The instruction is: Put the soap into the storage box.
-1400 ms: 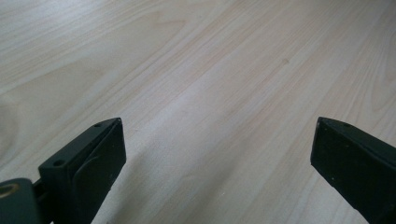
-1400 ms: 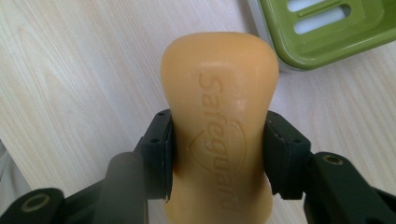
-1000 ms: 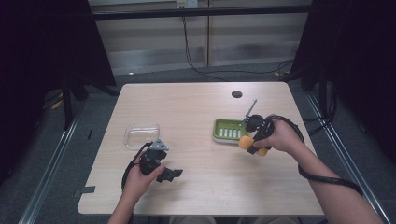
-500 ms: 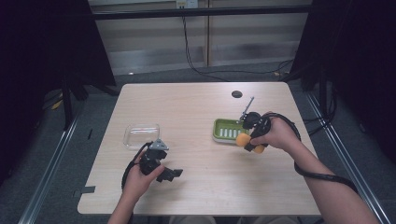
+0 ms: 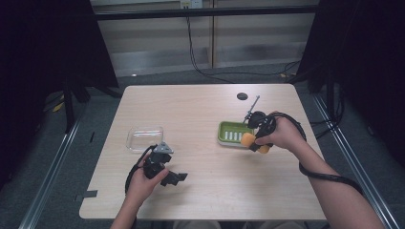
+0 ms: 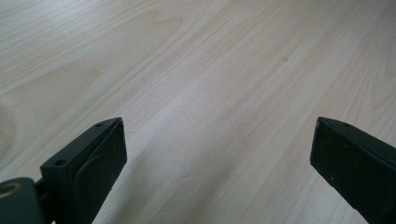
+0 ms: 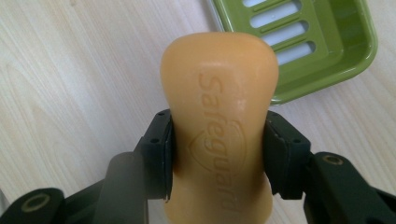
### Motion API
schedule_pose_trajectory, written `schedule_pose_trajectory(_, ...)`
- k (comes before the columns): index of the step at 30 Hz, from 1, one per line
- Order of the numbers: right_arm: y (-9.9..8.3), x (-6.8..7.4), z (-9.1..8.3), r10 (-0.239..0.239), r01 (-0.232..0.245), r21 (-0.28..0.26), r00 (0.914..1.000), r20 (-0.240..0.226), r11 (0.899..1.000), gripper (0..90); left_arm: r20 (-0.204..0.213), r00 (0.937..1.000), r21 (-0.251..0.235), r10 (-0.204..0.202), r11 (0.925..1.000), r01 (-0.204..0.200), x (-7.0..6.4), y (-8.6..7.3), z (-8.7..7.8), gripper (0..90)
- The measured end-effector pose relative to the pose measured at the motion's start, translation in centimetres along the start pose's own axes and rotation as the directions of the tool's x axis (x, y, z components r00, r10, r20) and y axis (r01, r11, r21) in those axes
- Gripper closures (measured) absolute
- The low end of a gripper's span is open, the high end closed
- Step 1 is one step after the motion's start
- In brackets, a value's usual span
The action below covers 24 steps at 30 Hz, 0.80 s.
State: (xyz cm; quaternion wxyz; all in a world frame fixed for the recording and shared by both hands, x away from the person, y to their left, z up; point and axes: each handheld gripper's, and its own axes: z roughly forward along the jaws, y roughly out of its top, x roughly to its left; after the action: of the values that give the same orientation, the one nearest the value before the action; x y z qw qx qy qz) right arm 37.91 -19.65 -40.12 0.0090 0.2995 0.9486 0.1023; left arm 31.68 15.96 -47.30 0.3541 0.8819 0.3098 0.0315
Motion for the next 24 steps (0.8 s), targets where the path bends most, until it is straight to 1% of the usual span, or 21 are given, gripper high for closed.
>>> schedule_pose_trajectory(1, 0.1, -0.1, 0.0, -0.005, 0.005, -0.001, 1.0, 0.002, 1.0, 50.1, -0.003, 1.0, 0.007, 0.005, 1.0, -0.005, 0.0, 0.0, 0.0, 3.9)
schedule_pose_trajectory(3, 0.2, -0.1, 0.0, 0.0, 0.0, -0.001, 1.0, 0.002, 1.0, 50.0, -0.003, 1.0, 0.01, 0.005, 0.9999, -0.005, 0.0, 0.0, 0.0, 3.8)
schedule_pose_trajectory(5, 0.3, -0.2, 0.1, -0.002, 0.002, -0.002, 1.0, 0.0, 1.0, 50.0, -0.003, 1.0, 0.006, 0.002, 1.0, -0.002, 0.0, 0.0, 0.0, 3.9)
schedule_pose_trajectory(6, 0.4, -0.2, 0.1, 0.007, -0.007, -0.003, 1.0, 0.0, 1.0, 50.0, -0.003, 1.0, 0.006, 0.002, 1.0, -0.002, 0.0, 0.0, 0.0, 3.9)
schedule_pose_trajectory(10, 0.5, -0.3, 0.2, 0.002, -0.002, -0.004, 1.0, 0.001, 1.0, 50.0, -0.002, 1.0, 0.006, 0.002, 1.0, -0.002, 0.0, 0.1, 0.0, 3.8)
schedule_pose_trajectory(13, 0.7, -0.3, 0.2, 0.004, -0.004, -0.004, 1.0, 0.0, 1.0, 50.0, 0.001, 1.0, 0.01, 0.009, 0.9999, -0.009, 0.0, 0.1, -0.1, 3.8)
schedule_pose_trajectory(19, 1.0, -0.5, 0.3, -0.008, 0.008, -0.007, 1.0, 0.003, 1.0, 50.0, 0.0, 1.0, 0.011, 0.006, 0.9999, -0.005, 0.1, 0.0, 0.0, 3.8)
schedule_pose_trajectory(21, 1.1, -0.5, 0.2, -0.008, 0.008, -0.008, 0.9999, 0.007, 1.0, 50.1, 0.002, 1.0, 0.012, 0.007, 0.9999, -0.007, 0.1, 0.0, 0.1, 3.8)
schedule_pose_trajectory(22, 1.1, -0.5, 0.2, 0.001, -0.001, -0.005, 1.0, 0.007, 1.0, 50.0, 0.002, 1.0, 0.01, 0.005, 0.9999, -0.005, 0.1, 0.0, 0.1, 3.8)
schedule_pose_trajectory(24, 1.2, -0.6, 0.2, -0.008, 0.008, -0.011, 0.9999, 0.011, 1.0, 50.0, 0.001, 0.9999, 0.017, 0.013, 0.9998, -0.013, 0.1, 0.1, 0.1, 3.8)
